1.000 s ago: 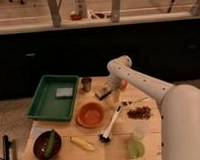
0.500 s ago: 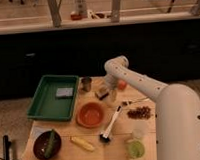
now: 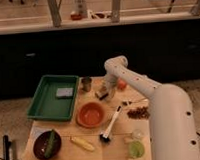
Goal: Wipe red bowl with eraser
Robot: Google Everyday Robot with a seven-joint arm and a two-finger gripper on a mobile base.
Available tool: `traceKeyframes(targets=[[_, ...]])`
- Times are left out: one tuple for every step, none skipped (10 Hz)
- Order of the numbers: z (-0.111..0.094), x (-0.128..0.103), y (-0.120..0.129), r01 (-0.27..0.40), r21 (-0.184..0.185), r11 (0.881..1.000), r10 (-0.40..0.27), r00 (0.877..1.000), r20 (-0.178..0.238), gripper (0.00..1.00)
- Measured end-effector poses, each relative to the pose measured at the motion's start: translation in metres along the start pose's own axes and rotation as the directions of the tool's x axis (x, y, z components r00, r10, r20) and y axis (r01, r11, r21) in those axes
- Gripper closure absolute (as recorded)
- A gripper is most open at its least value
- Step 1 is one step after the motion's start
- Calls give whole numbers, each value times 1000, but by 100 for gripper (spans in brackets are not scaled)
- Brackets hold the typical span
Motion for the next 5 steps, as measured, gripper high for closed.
traceKeyframes(targets=[[2,3,0,-2,-5,1000,2,1000,2,64],[6,6,3,-6,-17,1000,6,1000,5,73],[10,7,4,-7,-26,1000,7,1000,8,88],[12,7,5,-4,-33,999,4,1000,9,95],[13,8,6,-4,-38,999,4,1000,9,99]])
